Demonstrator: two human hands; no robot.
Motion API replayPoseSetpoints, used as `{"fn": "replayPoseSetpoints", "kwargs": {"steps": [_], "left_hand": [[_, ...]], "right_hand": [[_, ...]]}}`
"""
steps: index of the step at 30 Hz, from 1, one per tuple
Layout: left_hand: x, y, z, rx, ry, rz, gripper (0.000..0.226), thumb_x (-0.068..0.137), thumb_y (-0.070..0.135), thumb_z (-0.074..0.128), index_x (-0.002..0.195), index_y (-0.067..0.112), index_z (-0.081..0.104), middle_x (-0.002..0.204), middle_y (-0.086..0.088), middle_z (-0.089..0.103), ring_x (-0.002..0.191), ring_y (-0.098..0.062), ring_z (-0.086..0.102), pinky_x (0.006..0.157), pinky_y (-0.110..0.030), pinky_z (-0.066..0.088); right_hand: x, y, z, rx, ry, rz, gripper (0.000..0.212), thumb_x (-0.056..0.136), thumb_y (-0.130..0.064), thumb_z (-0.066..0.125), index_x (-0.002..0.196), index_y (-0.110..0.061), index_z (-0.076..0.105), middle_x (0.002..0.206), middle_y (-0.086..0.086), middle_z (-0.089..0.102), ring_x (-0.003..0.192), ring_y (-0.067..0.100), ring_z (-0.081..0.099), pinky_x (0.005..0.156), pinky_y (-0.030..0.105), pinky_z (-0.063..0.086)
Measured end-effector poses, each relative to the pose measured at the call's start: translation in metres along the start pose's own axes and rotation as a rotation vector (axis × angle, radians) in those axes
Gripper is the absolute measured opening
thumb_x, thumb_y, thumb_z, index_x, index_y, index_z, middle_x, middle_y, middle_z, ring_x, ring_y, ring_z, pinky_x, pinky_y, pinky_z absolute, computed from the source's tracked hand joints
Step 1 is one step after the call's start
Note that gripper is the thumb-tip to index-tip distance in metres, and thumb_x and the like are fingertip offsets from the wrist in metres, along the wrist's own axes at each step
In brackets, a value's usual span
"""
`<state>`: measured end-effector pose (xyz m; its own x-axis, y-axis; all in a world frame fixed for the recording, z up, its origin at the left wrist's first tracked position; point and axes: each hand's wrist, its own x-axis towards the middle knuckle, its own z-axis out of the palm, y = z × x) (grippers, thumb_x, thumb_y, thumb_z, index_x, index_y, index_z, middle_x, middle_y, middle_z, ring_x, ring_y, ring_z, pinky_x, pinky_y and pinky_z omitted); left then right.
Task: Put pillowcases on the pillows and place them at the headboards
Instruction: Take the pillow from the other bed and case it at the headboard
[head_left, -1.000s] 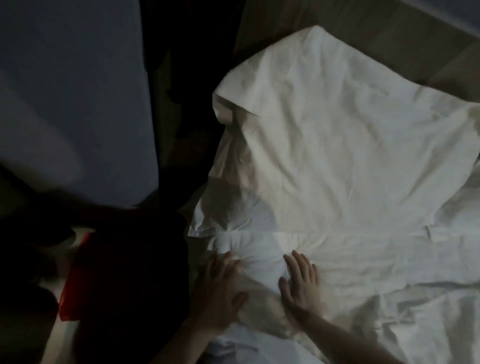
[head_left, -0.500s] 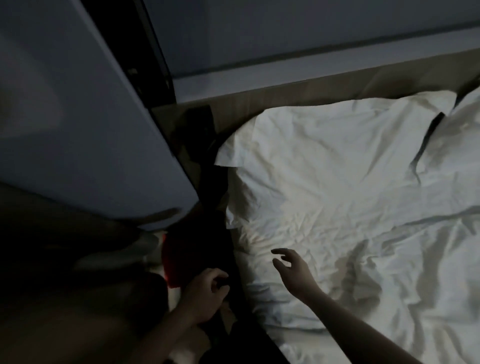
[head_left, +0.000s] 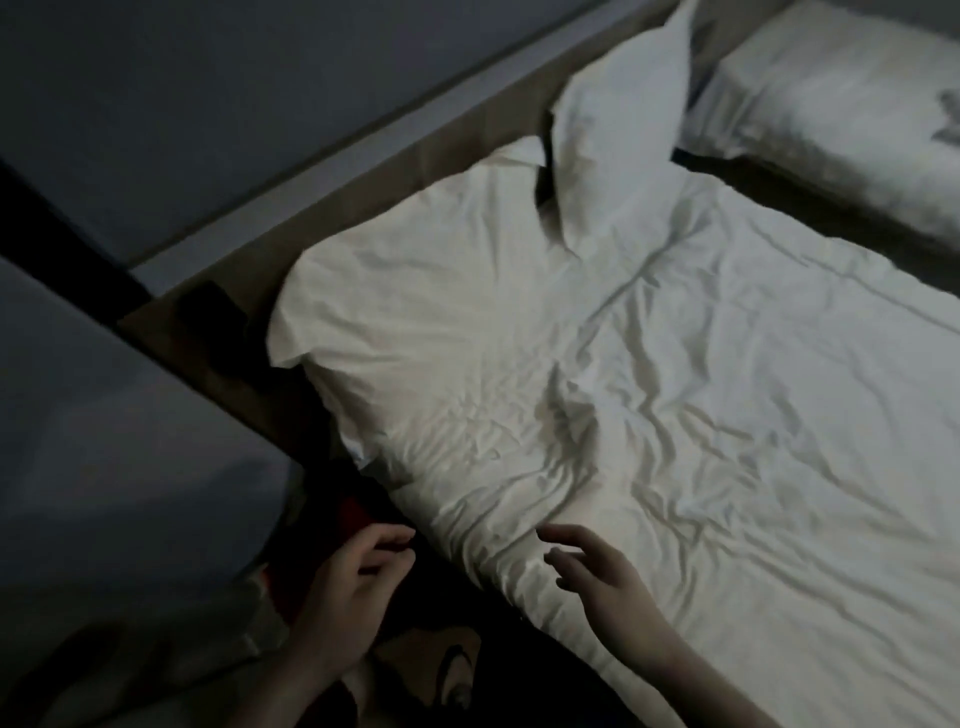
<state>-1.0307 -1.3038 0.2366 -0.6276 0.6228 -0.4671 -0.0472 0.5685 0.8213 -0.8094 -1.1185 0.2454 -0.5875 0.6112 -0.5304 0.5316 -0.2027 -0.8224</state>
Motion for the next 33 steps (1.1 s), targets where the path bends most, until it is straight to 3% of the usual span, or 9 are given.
{"fn": "replayPoseSetpoints", "kwargs": {"steps": [5, 9, 13, 15, 18, 24, 30, 32, 33], "left_hand": [[-0.043, 0.024, 0.033, -0.026, -0.154, 0.089, 0.019, 0.096, 0.012, 0.071, 0.104, 0.028, 0.077, 0.1, 0.005, 0.079, 0.092, -0.006, 0.074, 0.075, -0.009, 0.053], [-0.07, 0.039, 0.063, 0.009, -0.281, 0.149, 0.025, 0.094, 0.015, 0.073, 0.103, 0.038, 0.077, 0.098, -0.01, 0.075, 0.088, -0.016, 0.077, 0.078, -0.015, 0.056], [-0.094, 0.052, 0.098, 0.057, -0.338, 0.228, 0.029, 0.093, 0.012, 0.074, 0.098, 0.041, 0.078, 0.096, -0.004, 0.076, 0.09, -0.009, 0.074, 0.077, -0.008, 0.052], [-0.105, 0.055, 0.118, 0.123, -0.377, 0.272, 0.034, 0.093, 0.014, 0.075, 0.101, 0.046, 0.075, 0.099, 0.007, 0.076, 0.092, -0.009, 0.073, 0.08, -0.01, 0.052], [-0.127, 0.058, 0.156, 0.179, -0.42, 0.282, 0.029, 0.093, 0.018, 0.076, 0.102, 0.046, 0.075, 0.1, 0.008, 0.077, 0.097, -0.007, 0.073, 0.087, -0.017, 0.053], [-0.2, 0.055, 0.287, 0.205, -0.514, 0.302, 0.028, 0.095, 0.02, 0.072, 0.103, 0.047, 0.073, 0.104, 0.003, 0.074, 0.102, -0.005, 0.072, 0.084, -0.013, 0.053], [-0.299, 0.046, 0.428, 0.206, -0.638, 0.296, 0.025, 0.095, 0.022, 0.073, 0.106, 0.045, 0.073, 0.107, 0.007, 0.073, 0.104, -0.003, 0.071, 0.09, -0.02, 0.054], [-0.326, 0.043, 0.456, 0.23, -0.657, 0.33, 0.025, 0.095, 0.021, 0.074, 0.106, 0.043, 0.073, 0.107, 0.013, 0.072, 0.106, -0.004, 0.071, 0.093, -0.019, 0.055], [-0.337, 0.042, 0.467, 0.243, -0.665, 0.345, 0.026, 0.094, 0.02, 0.075, 0.106, 0.043, 0.073, 0.107, 0.014, 0.072, 0.107, -0.005, 0.071, 0.094, -0.019, 0.055]], "right_hand": [[-0.091, 0.024, -0.021, 0.066, 0.09, 0.053, 0.024, 0.095, -0.039, 0.067, 0.118, -0.043, 0.073, 0.112, -0.003, 0.077, 0.112, 0.011, 0.07, 0.106, 0.048, 0.052], [-0.135, 0.044, -0.043, 0.166, 0.211, 0.059, 0.072, 0.061, -0.083, 0.072, 0.121, -0.043, 0.072, 0.11, 0.0, 0.078, 0.109, 0.013, 0.072, 0.105, 0.047, 0.054], [-0.168, 0.064, -0.064, 0.23, 0.274, 0.051, 0.023, 0.097, -0.033, 0.065, 0.117, -0.041, 0.074, 0.109, -0.002, 0.079, 0.109, 0.012, 0.073, 0.106, 0.051, 0.052], [-0.188, 0.074, -0.078, 0.269, 0.309, 0.035, 0.021, 0.095, -0.037, 0.067, 0.114, -0.04, 0.075, 0.11, -0.003, 0.079, 0.111, 0.01, 0.072, 0.105, 0.048, 0.054], [-0.227, 0.098, -0.107, 0.333, 0.359, 0.004, 0.05, 0.077, -0.068, 0.07, 0.116, -0.038, 0.075, 0.111, -0.001, 0.078, 0.111, 0.013, 0.071, 0.103, 0.045, 0.055], [-0.327, 0.204, -0.191, 0.379, 0.495, 0.039, 0.022, 0.098, -0.025, 0.062, 0.113, -0.034, 0.076, 0.112, -0.005, 0.078, 0.111, 0.011, 0.072, 0.103, 0.046, 0.055], [-0.436, 0.308, -0.266, 0.461, 0.594, 0.093, 0.021, 0.095, -0.028, 0.065, 0.104, -0.041, 0.077, 0.111, -0.004, 0.078, 0.115, 0.017, 0.07, 0.093, 0.035, 0.056], [-0.462, 0.328, -0.283, 0.502, 0.612, 0.094, 0.024, 0.084, -0.053, 0.073, 0.104, -0.041, 0.078, 0.112, -0.003, 0.078, 0.115, 0.017, 0.07, 0.086, 0.028, 0.057], [-0.472, 0.336, -0.29, 0.516, 0.625, 0.082, 0.046, 0.071, -0.071, 0.076, 0.106, -0.04, 0.078, 0.113, -0.003, 0.078, 0.114, 0.016, 0.07, 0.084, 0.025, 0.057]]}}
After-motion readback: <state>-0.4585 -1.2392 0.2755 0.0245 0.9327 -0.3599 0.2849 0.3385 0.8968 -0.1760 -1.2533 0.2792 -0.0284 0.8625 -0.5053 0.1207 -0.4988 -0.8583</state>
